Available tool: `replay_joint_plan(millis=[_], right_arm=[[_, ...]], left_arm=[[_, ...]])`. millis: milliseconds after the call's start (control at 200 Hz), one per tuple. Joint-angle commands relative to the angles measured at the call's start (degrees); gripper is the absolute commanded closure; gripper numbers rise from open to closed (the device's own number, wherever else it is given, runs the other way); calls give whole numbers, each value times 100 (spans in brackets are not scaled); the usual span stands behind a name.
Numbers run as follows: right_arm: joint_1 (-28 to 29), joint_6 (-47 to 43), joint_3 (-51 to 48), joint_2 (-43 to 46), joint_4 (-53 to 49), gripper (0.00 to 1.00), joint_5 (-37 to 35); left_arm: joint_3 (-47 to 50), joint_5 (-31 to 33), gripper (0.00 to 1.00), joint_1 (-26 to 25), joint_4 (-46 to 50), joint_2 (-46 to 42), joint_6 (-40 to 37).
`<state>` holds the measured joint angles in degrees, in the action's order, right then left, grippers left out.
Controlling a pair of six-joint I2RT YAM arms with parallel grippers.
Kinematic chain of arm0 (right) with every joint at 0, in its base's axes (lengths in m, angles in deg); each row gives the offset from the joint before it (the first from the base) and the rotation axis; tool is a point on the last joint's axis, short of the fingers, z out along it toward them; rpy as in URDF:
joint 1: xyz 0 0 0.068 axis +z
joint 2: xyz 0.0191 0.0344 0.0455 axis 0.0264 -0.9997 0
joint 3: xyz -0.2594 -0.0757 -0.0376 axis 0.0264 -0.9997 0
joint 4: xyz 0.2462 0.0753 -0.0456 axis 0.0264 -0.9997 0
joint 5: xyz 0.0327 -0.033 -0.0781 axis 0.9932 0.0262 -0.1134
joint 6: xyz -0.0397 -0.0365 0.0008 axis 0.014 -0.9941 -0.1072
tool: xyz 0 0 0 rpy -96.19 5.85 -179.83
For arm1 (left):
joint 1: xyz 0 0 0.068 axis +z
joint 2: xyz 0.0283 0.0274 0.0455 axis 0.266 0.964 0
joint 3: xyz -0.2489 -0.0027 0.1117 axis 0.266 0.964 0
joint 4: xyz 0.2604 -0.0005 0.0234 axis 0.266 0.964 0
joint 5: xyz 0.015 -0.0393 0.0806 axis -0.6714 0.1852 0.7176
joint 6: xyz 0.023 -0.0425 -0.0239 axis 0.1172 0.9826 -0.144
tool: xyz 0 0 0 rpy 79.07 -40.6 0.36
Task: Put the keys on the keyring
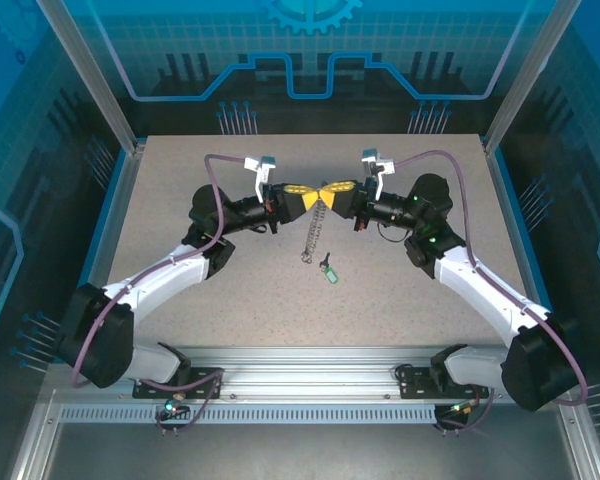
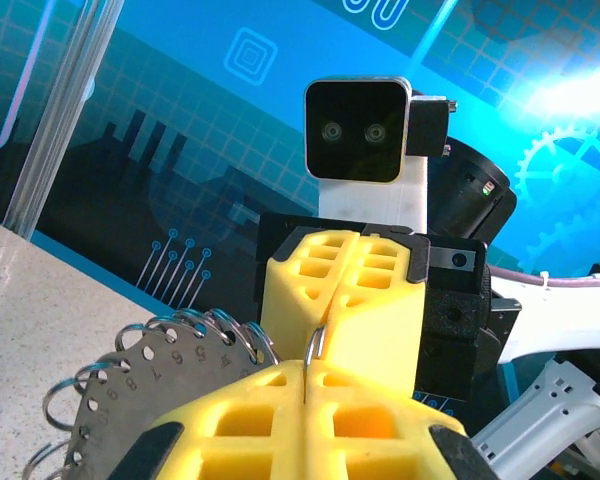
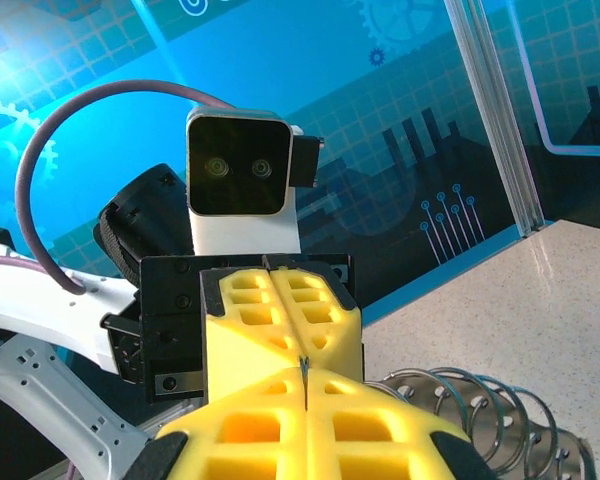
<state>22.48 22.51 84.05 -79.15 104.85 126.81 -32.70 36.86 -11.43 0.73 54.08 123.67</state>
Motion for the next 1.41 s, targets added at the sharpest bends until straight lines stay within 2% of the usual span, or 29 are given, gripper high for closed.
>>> replay_joint_plan(millis=[0,35,105,185,270,505,700,885,1205,1401], right_arm=[[26,-136,68,27,-135,93,68],[-43,-151,66,92,-257,80,50],[-229,-158,0,295,-420,65,73],[-444,-260,-96,604,-687,58,121],[-616,-335,-261,899,-943,56,140],[-743,-571,-265,1166,-1406,56,609],[-686,-766,-158,994,-1552,57,962],[-593,-909,96,799,-1616,58,1069],[-267,-1202,297,516,-1861,61,1137],[-143,-1274,368,375,-1880,66,1148]], left_arm=[[-68,-127,100,-75,-153,46,-157],[-79,-131,100,-74,-14,22,-251],[-156,-168,100,-75,386,-76,-550],[-254,-215,100,-75,956,-232,-982],[-401,-276,100,-75,1695,-403,-1562],[-1098,-506,100,-72,3782,-559,-3209],[-1635,-648,100,-70,4989,-502,-4006],[-1824,-842,100,-74,5317,-494,-4282],[-1985,-1108,100,-72,5441,-440,-4248],[-2030,-1170,100,-75,5467,-447,-4214]])
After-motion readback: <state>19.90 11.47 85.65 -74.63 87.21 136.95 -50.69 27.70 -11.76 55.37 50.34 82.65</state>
